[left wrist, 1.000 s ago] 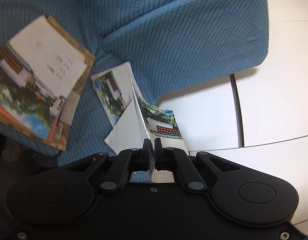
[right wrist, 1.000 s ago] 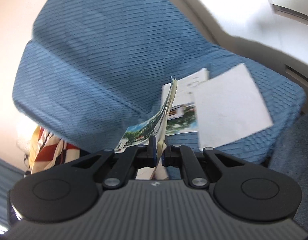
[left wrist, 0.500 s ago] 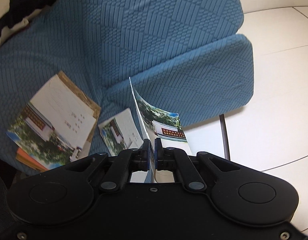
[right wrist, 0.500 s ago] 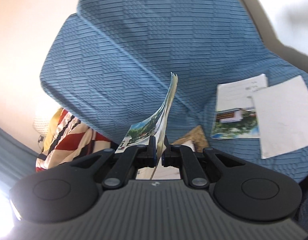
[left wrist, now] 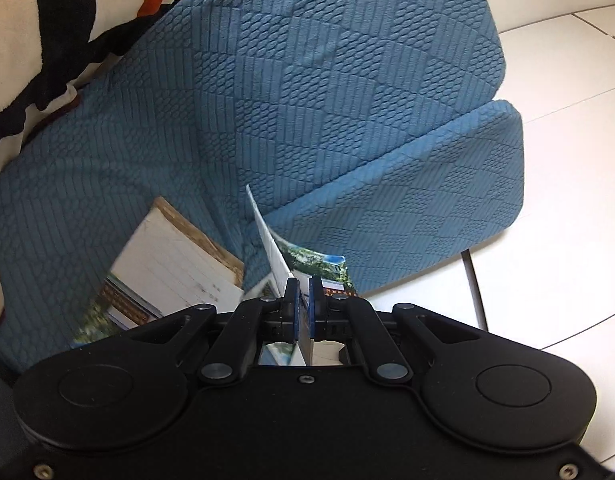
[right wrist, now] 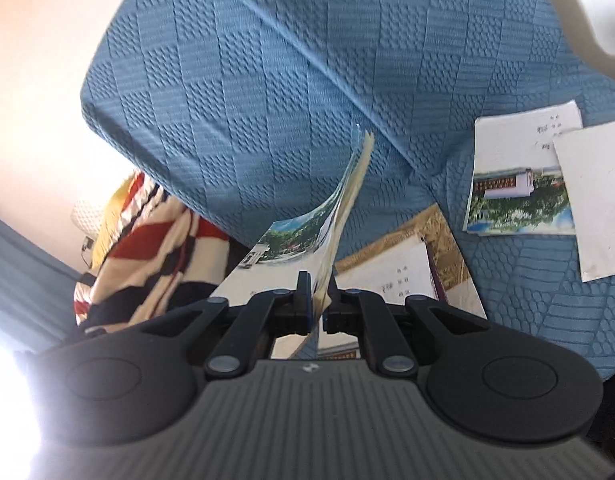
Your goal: Organize objects
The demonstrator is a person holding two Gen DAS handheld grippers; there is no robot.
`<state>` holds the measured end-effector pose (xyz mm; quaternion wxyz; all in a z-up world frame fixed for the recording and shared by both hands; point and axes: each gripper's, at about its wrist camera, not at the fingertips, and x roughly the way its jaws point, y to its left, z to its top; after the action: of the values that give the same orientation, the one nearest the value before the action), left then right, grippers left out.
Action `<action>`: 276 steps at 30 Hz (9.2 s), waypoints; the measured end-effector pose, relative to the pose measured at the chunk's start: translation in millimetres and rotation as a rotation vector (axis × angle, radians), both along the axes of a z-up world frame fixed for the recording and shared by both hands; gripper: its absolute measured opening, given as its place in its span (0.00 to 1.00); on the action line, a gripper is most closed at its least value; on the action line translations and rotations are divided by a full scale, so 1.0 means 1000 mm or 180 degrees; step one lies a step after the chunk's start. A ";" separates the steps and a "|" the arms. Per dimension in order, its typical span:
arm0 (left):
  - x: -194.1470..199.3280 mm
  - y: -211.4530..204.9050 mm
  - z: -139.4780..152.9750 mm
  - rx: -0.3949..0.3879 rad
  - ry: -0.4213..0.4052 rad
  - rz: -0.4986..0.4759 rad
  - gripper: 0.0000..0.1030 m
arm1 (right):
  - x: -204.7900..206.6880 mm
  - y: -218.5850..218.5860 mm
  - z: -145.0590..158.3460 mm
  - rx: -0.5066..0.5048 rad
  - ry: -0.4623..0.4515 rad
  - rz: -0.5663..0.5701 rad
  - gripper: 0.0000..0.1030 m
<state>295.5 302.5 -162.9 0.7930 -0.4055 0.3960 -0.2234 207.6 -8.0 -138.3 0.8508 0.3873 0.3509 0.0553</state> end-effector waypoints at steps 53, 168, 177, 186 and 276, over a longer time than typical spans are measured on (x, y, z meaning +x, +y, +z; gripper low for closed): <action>-0.023 -0.026 -0.049 0.1352 0.0353 -0.0099 0.51 | -0.017 0.036 -0.068 -0.0677 0.0852 0.0275 0.35; -0.078 -0.296 -0.028 0.1947 -0.0454 -0.0921 0.98 | -0.147 -0.162 -0.060 -0.1554 0.0252 -0.0738 0.84; -0.051 -0.317 -0.058 0.1982 -0.0351 -0.0922 0.97 | -0.129 -0.180 -0.082 -0.1518 0.0174 -0.0769 0.84; -0.020 -0.327 -0.092 0.1752 -0.0219 -0.0980 0.72 | -0.101 -0.198 -0.107 -0.1307 0.0151 -0.0958 0.62; -0.031 -0.359 -0.164 0.1853 0.0153 -0.1075 0.07 | -0.122 -0.273 -0.149 -0.0439 0.0613 -0.1393 0.64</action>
<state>264.6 -56.6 -327.4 0.8177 -0.0959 0.5234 -0.2195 85.5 -280.8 -287.4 0.8295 0.3986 0.3411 -0.1915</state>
